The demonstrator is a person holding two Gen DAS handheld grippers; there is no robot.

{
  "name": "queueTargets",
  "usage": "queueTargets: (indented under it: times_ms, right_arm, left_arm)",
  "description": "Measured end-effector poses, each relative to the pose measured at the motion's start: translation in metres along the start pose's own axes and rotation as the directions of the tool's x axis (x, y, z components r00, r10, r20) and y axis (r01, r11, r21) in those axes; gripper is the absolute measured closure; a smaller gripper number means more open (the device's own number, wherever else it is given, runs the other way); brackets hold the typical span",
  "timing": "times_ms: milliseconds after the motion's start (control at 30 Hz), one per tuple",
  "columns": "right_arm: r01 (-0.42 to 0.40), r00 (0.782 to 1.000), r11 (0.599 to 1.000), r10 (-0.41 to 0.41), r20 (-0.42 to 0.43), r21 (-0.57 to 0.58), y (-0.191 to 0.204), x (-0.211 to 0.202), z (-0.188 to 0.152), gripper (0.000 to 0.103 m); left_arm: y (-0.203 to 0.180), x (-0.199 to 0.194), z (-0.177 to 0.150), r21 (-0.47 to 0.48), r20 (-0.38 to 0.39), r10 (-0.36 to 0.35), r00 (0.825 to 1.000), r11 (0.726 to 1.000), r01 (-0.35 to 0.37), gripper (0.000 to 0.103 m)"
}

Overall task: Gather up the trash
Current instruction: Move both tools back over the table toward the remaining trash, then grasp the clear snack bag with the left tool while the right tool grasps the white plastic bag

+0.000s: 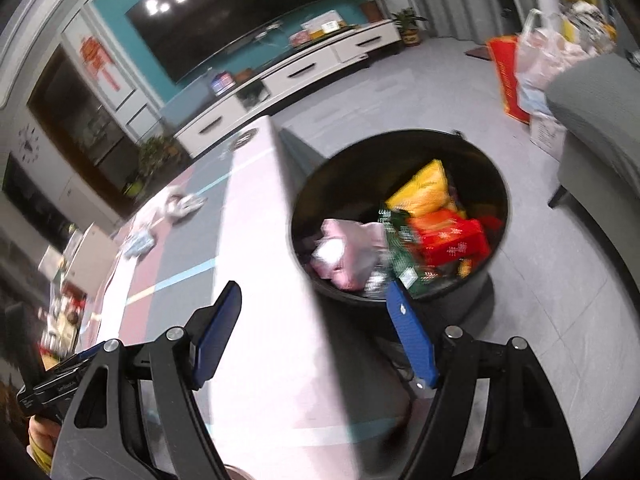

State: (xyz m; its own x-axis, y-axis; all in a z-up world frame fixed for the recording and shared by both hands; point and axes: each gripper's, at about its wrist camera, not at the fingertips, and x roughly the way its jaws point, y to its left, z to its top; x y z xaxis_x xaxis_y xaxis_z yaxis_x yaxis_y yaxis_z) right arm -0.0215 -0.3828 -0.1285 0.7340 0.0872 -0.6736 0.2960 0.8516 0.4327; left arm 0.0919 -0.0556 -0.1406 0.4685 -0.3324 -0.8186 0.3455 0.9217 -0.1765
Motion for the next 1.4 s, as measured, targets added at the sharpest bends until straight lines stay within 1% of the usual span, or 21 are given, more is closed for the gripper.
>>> queueTargets:
  times_ms: [133,233,367,467,667,900,1067,1167,1267,1333,1400]
  right_arm:
    - [-0.014,1.0,0.998,0.014,-0.007,-0.069,0.035,0.0,-0.001,0.029]
    - [-0.01,1.0,0.993,0.008,-0.019,-0.119,0.056,0.003,-0.002,0.029]
    - [-0.019,0.999,0.982,0.012,-0.039,-0.187,0.086,0.009,-0.005,0.029]
    - [-0.021,0.999,0.97,0.009,-0.052,-0.242,0.106,0.016,-0.007,0.029]
    - [-0.029,0.997,0.946,0.003,-0.082,-0.321,0.146,0.039,-0.01,0.029]
    - [-0.025,0.996,0.931,-0.009,-0.092,-0.364,0.176,0.072,-0.006,0.029]
    - [-0.029,0.995,0.918,-0.01,-0.095,-0.394,0.191,0.095,0.004,0.029]
    - [-0.035,0.996,0.905,-0.005,-0.092,-0.424,0.203,0.111,0.012,0.029]
    - [-0.05,0.996,0.893,0.011,-0.091,-0.446,0.215,0.128,0.021,0.029]
    - [-0.058,0.996,0.889,0.018,-0.091,-0.455,0.222,0.139,0.027,0.029]
    - [-0.068,0.995,0.884,0.027,-0.095,-0.463,0.229,0.153,0.035,0.029]
  left_arm:
    - [0.024,-0.016,-0.012,-0.045,0.024,0.01,1.0,0.999,-0.009,0.014]
    - [0.041,-0.027,-0.017,-0.065,0.049,0.029,0.998,0.998,-0.026,0.013]
    - [0.065,-0.038,-0.021,-0.103,0.078,0.053,0.996,0.994,-0.045,0.012]
    - [0.085,-0.043,-0.025,-0.152,0.093,0.063,0.994,0.987,-0.049,0.012]
    - [0.116,-0.039,-0.028,-0.226,0.099,0.074,0.992,0.973,-0.05,0.012]
    - [0.141,-0.023,-0.02,-0.27,0.084,0.077,0.993,0.961,-0.052,0.012]
    - [0.149,-0.013,0.0,-0.277,0.094,0.064,0.994,0.96,-0.036,0.012]
    - [0.151,-0.007,0.022,-0.265,0.114,0.065,0.991,0.964,-0.033,0.012]
    - [0.151,0.001,0.05,-0.244,0.141,0.082,0.987,0.969,-0.046,0.012]
    - [0.153,0.007,0.065,-0.244,0.148,0.091,0.985,0.968,-0.053,0.012]
    - [0.156,0.014,0.08,-0.253,0.159,0.082,0.984,0.967,-0.04,0.012]
